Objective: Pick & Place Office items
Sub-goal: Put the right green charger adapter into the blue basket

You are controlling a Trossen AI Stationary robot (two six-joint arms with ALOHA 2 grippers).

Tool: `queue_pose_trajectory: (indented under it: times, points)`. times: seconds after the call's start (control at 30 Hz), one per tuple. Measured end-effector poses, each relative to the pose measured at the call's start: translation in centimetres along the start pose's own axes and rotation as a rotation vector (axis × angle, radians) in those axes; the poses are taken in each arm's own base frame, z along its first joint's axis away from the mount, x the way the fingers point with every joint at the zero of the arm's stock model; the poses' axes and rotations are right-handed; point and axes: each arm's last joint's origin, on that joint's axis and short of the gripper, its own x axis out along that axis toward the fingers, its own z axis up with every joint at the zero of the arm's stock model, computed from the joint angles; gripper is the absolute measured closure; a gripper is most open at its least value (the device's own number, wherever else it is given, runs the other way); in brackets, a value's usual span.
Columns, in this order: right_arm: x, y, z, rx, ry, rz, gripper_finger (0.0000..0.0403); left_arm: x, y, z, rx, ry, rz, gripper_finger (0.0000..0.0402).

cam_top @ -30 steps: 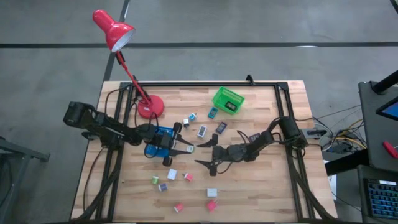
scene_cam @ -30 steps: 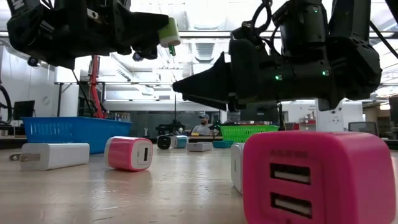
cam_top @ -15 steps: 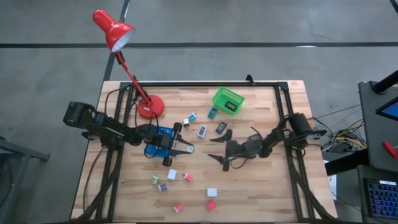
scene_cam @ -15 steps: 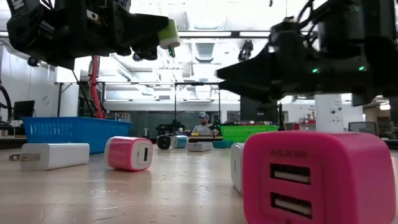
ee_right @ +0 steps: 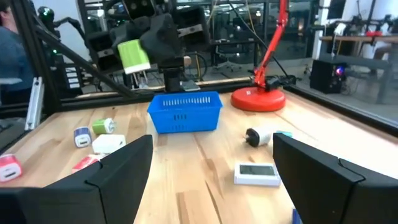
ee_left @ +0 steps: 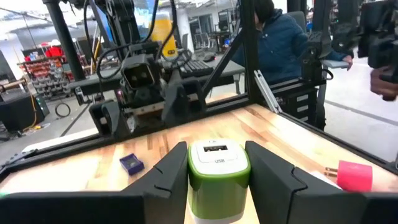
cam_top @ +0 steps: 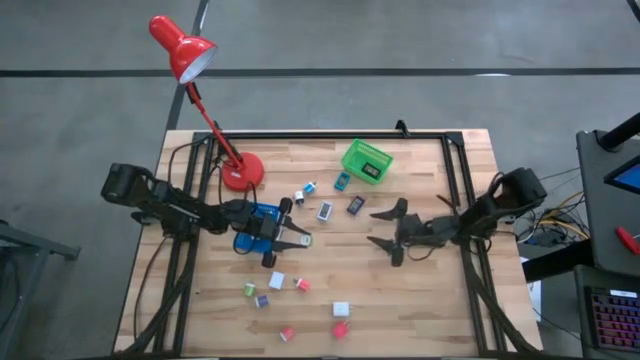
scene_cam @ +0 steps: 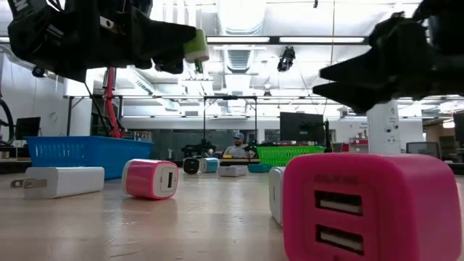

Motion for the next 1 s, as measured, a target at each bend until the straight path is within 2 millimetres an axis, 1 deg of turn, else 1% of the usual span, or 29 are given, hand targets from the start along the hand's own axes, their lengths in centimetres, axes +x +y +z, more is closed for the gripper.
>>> queue_pose_trajectory:
  times: [0.07, 0.17, 0.47, 0.67, 0.83, 1.0]
  points:
    - [-0.6, -0.1, 0.1, 0.017, -0.002, 0.011, 0.0091, -0.1, 0.0, 0.0, -0.004, 0.019, -0.003, 0.0271]
    - [-1.0, 0.1, 0.3, 0.025, -0.01, 0.03, 0.01, -0.5, 0.0, 0.3, -0.013, 0.055, 0.0, 0.0271]
    - [-1.0, 0.3, 0.3, 0.014, -0.009, 0.039, 0.0117, -2.6, -0.1, 0.8, -0.039, 0.148, 0.055, 0.0271]
    - [-1.8, 0.0, -0.2, 0.015, 0.016, 0.049, 0.0118, -3.8, -0.2, 1.0, -0.049, 0.172, 0.071, 0.0271]
    - [-2.4, -0.3, -0.4, 0.023, 0.026, 0.053, 0.0125, -4.2, -0.3, 1.1, -0.051, 0.199, 0.08, 0.0271]
    - [-2.4, -0.3, -0.4, 0.024, 0.022, 0.055, 0.0131, -4.4, -0.3, 1.0, -0.055, 0.231, 0.08, 0.0271]
